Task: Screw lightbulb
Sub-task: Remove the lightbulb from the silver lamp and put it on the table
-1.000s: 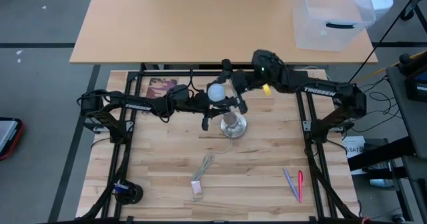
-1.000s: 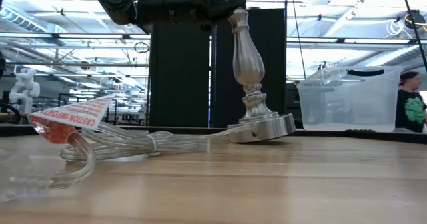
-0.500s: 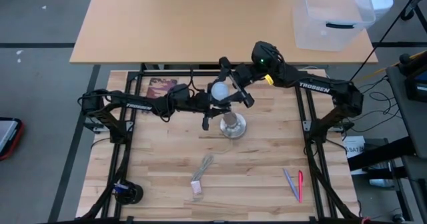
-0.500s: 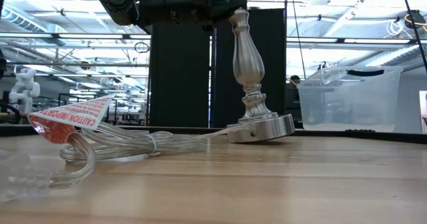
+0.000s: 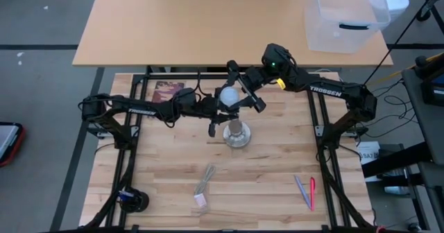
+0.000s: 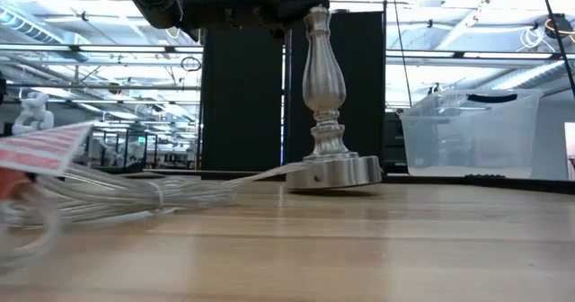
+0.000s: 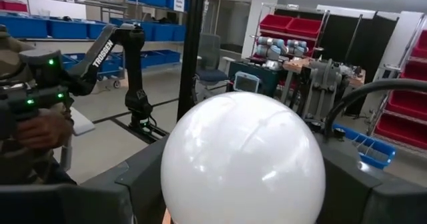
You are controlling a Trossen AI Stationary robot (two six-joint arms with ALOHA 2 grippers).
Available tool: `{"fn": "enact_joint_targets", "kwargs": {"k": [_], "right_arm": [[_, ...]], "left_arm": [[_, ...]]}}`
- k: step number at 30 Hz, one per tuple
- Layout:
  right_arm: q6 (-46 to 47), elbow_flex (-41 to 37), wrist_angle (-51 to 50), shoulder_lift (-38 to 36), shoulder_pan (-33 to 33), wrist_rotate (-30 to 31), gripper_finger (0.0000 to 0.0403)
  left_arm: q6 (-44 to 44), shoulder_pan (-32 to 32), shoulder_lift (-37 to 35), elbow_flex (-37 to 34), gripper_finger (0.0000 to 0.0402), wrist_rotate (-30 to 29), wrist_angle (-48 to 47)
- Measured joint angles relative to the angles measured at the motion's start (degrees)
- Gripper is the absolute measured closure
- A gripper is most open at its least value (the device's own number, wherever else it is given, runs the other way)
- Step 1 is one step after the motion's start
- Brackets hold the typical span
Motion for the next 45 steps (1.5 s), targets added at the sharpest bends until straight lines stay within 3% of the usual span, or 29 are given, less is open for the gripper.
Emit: {"fn": "enact_joint_targets", "kwargs": {"k": [14,22,28,40,45], "right_arm": [[0.06,0.00,-1.33,0.00,0.79,1.04,0.0126],[1.44,0.15,-3.85,-0.11,1.84,5.66,0.0124],[1.42,0.26,-5.90,-0.37,3.93,11.01,0.0124],[-0.99,0.74,-7.79,-0.79,9.01,27.46,0.0124],[-2.21,0.76,-8.66,-1.07,9.70,28.25,0.0130]], "left_arm": [[0.83,0.09,0.01,0.08,0.0326,2.57,-2.15],[0.90,0.09,0.01,0.05,0.0326,2.61,-2.15],[1.11,0.04,-0.01,-0.04,0.0326,2.83,-2.20],[0.49,0.14,0.02,0.19,0.0326,1.27,-2.15],[0.75,0.09,0.03,0.12,0.0326,1.45,-2.22]]}}
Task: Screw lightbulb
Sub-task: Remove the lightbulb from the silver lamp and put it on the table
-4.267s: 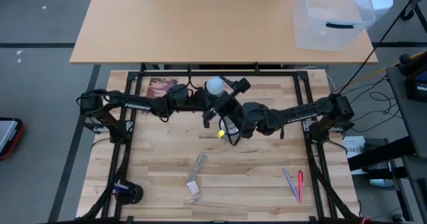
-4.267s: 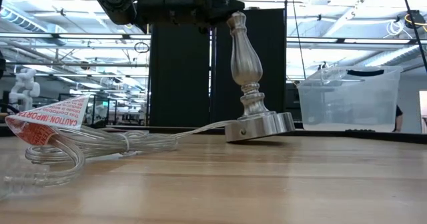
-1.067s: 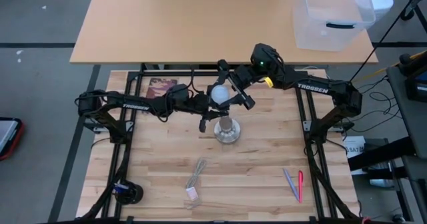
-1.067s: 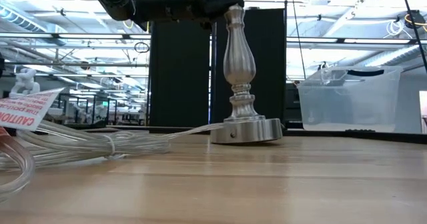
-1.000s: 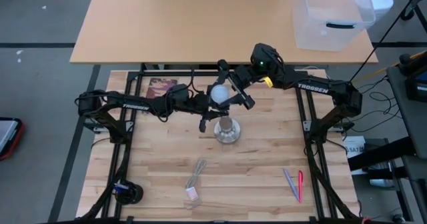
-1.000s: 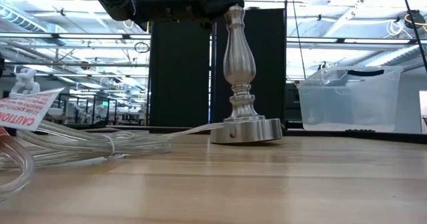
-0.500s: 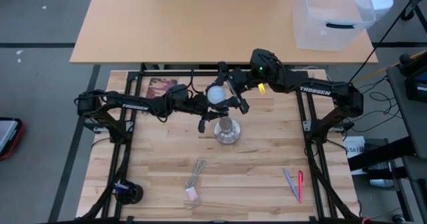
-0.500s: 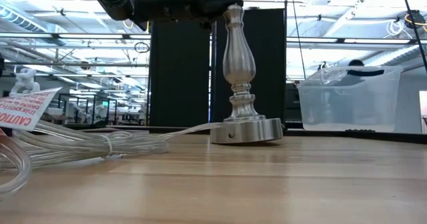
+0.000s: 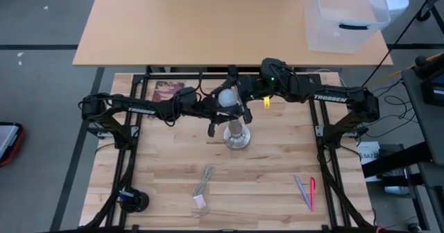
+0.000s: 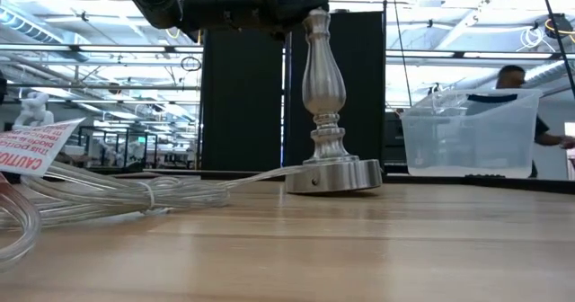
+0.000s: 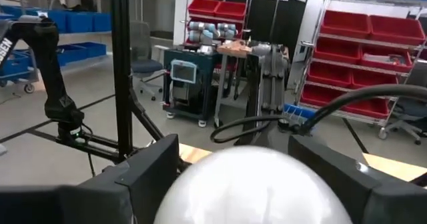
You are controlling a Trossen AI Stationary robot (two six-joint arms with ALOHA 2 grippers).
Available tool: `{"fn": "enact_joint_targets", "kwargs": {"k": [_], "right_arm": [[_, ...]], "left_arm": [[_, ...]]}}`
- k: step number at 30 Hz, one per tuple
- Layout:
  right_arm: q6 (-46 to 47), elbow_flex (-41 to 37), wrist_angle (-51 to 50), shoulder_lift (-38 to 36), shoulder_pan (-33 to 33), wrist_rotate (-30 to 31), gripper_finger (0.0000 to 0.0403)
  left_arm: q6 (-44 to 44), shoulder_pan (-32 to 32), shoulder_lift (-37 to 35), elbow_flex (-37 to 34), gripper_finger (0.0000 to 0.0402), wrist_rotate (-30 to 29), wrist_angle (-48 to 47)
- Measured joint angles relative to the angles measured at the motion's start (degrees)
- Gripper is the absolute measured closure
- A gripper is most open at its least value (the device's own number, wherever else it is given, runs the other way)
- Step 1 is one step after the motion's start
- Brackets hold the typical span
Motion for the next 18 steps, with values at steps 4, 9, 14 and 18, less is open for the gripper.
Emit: {"fn": "enact_joint_targets", "kwargs": {"k": [4,9,14,18], "right_arm": [[0.82,-0.02,-1.64,-0.17,0.03,1.29,0.0148],[0.31,-0.12,-1.45,-0.28,0.26,3.75,0.0140],[-0.13,-0.44,-1.77,-1.60,0.26,5.79,0.0100],[-0.69,-0.39,-1.00,-3.42,0.52,6.53,0.0083]], "left_arm": [[0.06,0.00,0.00,0.00,0.0326,0.26,0.05],[0.08,0.02,0.00,0.00,0.0326,0.56,-0.06],[0.03,0.07,0.00,0.00,0.0326,0.61,-0.06],[0.09,0.07,0.00,0.00,0.0326,0.66,-0.01]]}}
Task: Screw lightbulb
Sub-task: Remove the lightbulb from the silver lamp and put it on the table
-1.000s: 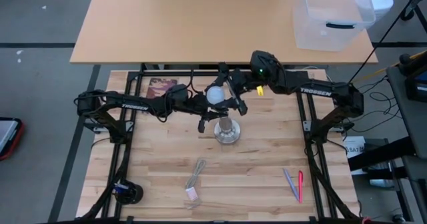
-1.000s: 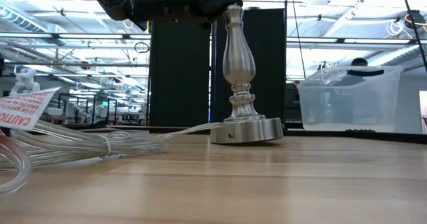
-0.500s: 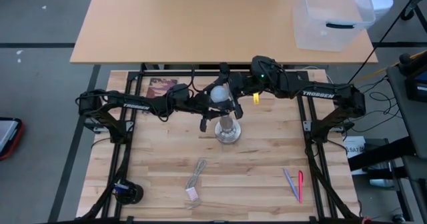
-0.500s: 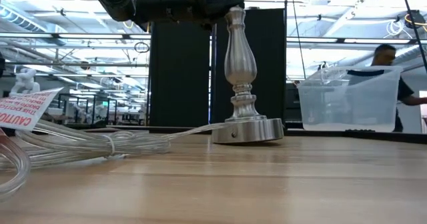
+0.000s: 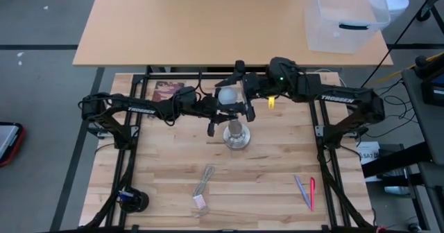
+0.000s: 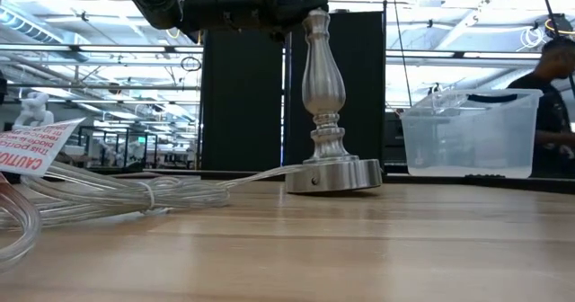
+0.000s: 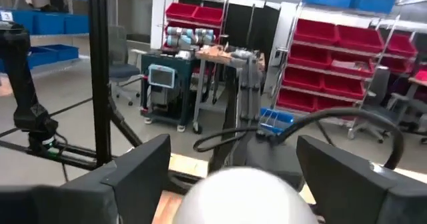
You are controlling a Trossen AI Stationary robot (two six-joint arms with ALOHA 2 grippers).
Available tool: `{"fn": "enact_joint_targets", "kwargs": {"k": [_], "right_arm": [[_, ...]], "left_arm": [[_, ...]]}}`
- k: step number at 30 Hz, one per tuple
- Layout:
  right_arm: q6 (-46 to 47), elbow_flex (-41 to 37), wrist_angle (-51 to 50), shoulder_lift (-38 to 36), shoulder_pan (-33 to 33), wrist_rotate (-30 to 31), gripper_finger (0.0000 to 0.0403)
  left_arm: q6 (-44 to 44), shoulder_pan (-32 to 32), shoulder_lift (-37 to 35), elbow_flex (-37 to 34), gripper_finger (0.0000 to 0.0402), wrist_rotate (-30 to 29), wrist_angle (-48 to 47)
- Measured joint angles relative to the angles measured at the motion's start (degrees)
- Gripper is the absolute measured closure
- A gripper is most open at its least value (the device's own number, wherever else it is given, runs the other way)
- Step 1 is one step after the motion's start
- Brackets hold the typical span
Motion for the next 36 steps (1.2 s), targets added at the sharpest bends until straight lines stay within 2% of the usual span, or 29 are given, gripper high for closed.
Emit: {"fn": "enact_joint_targets", "kwargs": {"k": [6,7,12,16,18,22,26,30,36], "right_arm": [[-0.88,-0.02,-0.32,-2.51,0.67,2.60,0.0081],[-2.09,-0.02,-0.98,-3.23,1.16,4.51,0.0081],[-10.26,-0.02,-8.55,-7.22,6.38,21.94,0.0081],[-10.08,-0.02,-11.21,-8.60,10.45,27.05,0.0081],[-10.26,-0.02,-11.92,-8.46,12.79,32.11,0.0081],[-11.02,-0.02,-12.01,-6.91,16.94,45.68,0.0080],[-6.74,-0.02,-11.21,-4.50,18.84,51.64,0.0080],[-7.47,-0.04,-7.29,-0.75,19.59,63.09,0.0080],[-9.97,-0.04,3.09,5.11,19.47,67.52,0.0080]], "left_arm": [[0.00,-0.02,0.00,0.00,0.0326,-0.02,-0.03],[0.01,-0.02,0.00,0.00,0.0326,-0.05,-0.01],[0.01,-0.04,0.00,0.00,0.0326,-0.42,-0.01],[0.01,-0.04,0.00,0.00,0.0326,-0.52,-0.01],[0.01,-0.04,0.00,0.00,0.0326,-0.76,-0.01],[0.01,-0.04,0.00,0.00,0.0326,-0.83,-0.01],[0.01,-0.04,0.00,0.00,0.0326,-1.16,0.01],[-0.01,-0.07,0.00,0.00,0.0326,-1.37,0.06],[-0.15,-0.09,0.00,-0.01,0.0326,-2.23,0.01]]}}
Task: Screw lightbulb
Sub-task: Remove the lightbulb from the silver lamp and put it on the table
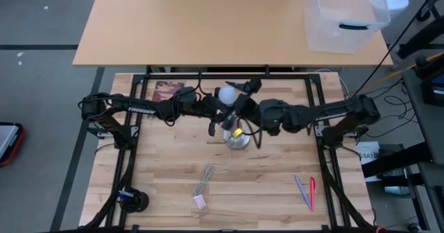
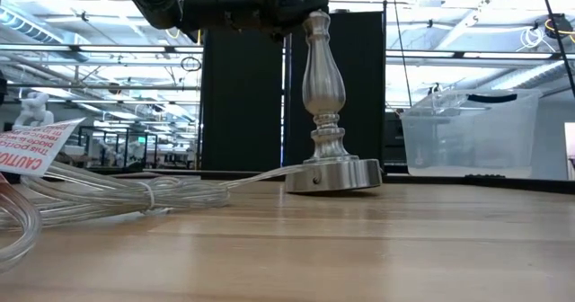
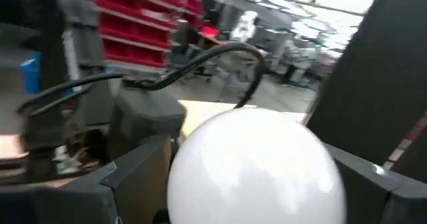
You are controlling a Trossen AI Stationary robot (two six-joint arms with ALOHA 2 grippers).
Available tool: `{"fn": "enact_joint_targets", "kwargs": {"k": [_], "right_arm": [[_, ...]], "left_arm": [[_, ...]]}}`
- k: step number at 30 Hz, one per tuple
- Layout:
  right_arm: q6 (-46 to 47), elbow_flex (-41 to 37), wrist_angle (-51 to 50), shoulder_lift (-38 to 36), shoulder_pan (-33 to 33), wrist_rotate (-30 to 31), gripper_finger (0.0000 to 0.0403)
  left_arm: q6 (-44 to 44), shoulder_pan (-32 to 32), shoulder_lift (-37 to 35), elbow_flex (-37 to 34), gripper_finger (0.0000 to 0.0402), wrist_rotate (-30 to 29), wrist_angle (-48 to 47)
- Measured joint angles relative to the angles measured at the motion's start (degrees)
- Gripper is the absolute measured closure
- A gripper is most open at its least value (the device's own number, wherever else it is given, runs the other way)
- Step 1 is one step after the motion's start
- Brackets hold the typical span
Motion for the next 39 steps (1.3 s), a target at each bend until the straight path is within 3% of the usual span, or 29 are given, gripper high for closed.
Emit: {"fn": "enact_joint_targets", "kwargs": {"k": [4,11,17,22,30,39], "right_arm": [[-1.41,0.00,4.54,2.31,-0.04,5.39,0.0080],[-1.63,0.00,9.65,3.76,-0.04,5.32,0.0099],[-1.77,0.00,9.59,3.78,0.00,5.23,0.0157],[-1.58,0.02,7.46,3.38,0.04,4.35,0.0161],[3.84,0.07,-4.99,-1.48,-2.92,-16.79,0.0136],[5.40,0.07,-8.48,-3.17,-10.27,-39.07,0.0158]], "left_arm": [[-0.27,0.00,0.00,-0.01,0.0326,-0.62,-0.02],[-0.22,0.00,0.00,0.00,0.0326,-0.70,0.00],[-0.02,0.00,0.00,-0.01,0.0326,-0.72,-0.02],[0.14,0.00,0.00,-0.01,0.0326,-0.65,-0.02],[1.04,-0.18,0.00,-0.01,0.0326,2.79,0.07],[0.60,-0.28,0.00,-0.03,0.0326,5.01,0.00]]}}
